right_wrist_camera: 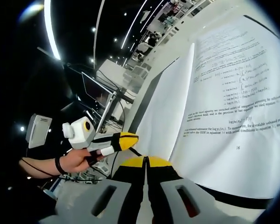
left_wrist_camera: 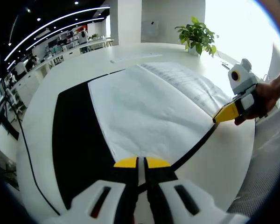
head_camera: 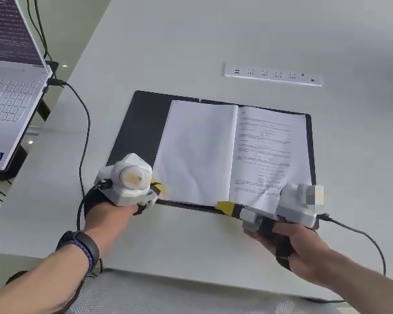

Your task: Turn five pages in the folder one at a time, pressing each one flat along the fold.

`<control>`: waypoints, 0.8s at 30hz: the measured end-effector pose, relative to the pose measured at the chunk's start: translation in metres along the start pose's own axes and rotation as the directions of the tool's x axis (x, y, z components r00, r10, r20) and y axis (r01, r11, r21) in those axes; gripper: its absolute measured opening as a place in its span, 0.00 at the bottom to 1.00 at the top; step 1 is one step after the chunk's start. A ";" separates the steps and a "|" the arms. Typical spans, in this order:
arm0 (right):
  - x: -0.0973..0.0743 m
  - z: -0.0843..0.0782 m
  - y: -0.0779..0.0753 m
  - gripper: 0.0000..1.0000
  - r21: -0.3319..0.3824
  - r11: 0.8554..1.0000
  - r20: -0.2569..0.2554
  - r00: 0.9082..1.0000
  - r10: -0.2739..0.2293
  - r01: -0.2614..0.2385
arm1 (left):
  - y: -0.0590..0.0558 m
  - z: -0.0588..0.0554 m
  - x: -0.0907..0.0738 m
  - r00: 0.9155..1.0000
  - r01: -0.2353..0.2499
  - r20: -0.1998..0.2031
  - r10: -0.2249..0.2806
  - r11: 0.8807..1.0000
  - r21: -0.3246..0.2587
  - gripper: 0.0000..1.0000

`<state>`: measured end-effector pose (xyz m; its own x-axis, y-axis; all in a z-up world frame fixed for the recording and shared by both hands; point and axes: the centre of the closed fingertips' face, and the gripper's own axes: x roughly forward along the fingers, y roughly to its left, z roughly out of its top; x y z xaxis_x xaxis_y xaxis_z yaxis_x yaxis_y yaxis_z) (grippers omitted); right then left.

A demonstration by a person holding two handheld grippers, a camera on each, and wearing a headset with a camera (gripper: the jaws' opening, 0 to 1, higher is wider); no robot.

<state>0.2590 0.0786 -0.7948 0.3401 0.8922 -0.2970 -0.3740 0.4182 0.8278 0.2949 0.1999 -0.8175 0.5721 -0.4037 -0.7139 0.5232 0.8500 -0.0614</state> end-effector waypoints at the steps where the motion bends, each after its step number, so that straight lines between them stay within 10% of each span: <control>1: 0.000 0.001 0.001 0.00 -0.001 1.000 0.001 1.000 0.001 -0.001 | -0.002 0.000 0.000 1.000 0.006 0.002 -0.006 1.000 -0.009 0.06; 24: -0.040 0.014 -0.002 0.18 -0.190 0.977 0.001 0.996 -0.095 0.093 | -0.006 0.009 -0.030 0.998 0.020 0.062 -0.016 0.998 -0.064 0.24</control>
<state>0.2577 0.0397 -0.7776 0.3746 0.8486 -0.3736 -0.4981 0.5240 0.6909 0.2803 0.2039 -0.7889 0.6015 -0.4375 -0.6684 0.4928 0.8618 -0.1206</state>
